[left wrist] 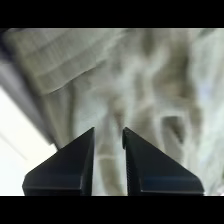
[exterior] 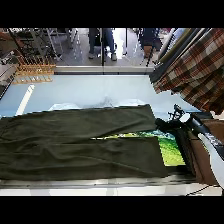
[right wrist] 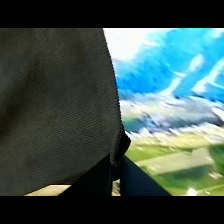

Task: Fold the clothes and pants, and hang the long-sleeved shirts on hangers.

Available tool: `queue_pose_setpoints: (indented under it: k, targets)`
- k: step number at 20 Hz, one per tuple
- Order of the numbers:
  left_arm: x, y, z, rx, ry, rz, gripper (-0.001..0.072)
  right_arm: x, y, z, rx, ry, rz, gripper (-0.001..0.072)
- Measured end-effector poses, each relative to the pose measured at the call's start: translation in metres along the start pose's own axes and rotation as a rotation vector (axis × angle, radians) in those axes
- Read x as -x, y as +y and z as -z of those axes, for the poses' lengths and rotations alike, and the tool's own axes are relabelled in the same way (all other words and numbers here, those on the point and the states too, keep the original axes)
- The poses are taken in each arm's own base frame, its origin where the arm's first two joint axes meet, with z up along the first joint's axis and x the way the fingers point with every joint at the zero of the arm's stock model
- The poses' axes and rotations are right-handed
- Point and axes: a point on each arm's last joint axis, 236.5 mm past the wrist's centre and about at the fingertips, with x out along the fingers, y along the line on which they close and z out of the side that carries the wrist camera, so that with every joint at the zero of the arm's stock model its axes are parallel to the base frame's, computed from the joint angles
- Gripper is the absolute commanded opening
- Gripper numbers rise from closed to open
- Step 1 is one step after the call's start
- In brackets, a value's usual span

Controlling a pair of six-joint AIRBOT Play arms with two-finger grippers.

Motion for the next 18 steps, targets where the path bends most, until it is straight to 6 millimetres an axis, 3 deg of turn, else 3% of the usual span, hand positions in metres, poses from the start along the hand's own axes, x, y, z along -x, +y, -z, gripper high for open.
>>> queue_pose_setpoints:
  k: [1,2,6,9,11,12,14,18]
  targets:
    - [-0.004,0.004,0.005,0.008,0.011,-0.020,0.0181,0.005,-0.006,0.005,0.030,0.018,0.029,0.0665]
    - [-0.008,0.007,0.012,0.020,0.021,-0.035,0.0182,0.010,-0.008,0.012,0.061,0.045,0.043,0.0555]
    - [-0.024,0.007,0.036,0.059,0.026,-0.034,0.0181,0.033,-0.014,0.044,0.145,0.129,0.060,0.0565]
    - [-0.028,0.006,0.044,0.068,-0.017,-0.041,0.0181,0.059,-0.030,0.080,0.146,0.173,0.061,0.0567]
    - [-0.028,0.003,0.043,0.071,-0.058,-0.037,0.0198,0.075,-0.048,0.111,0.115,0.206,0.063,0.0568]
    - [-0.027,-0.001,0.040,0.073,-0.082,-0.024,0.0258,0.083,-0.056,0.128,0.091,0.225,0.054,0.0568]
    - [-0.026,-0.010,0.033,0.081,-0.124,0.014,0.0309,0.096,-0.064,0.156,0.050,0.235,0.021,0.0572]
    - [-0.023,-0.017,0.019,0.090,-0.192,0.046,0.0308,0.111,-0.071,0.207,-0.008,0.309,-0.042,0.0585]
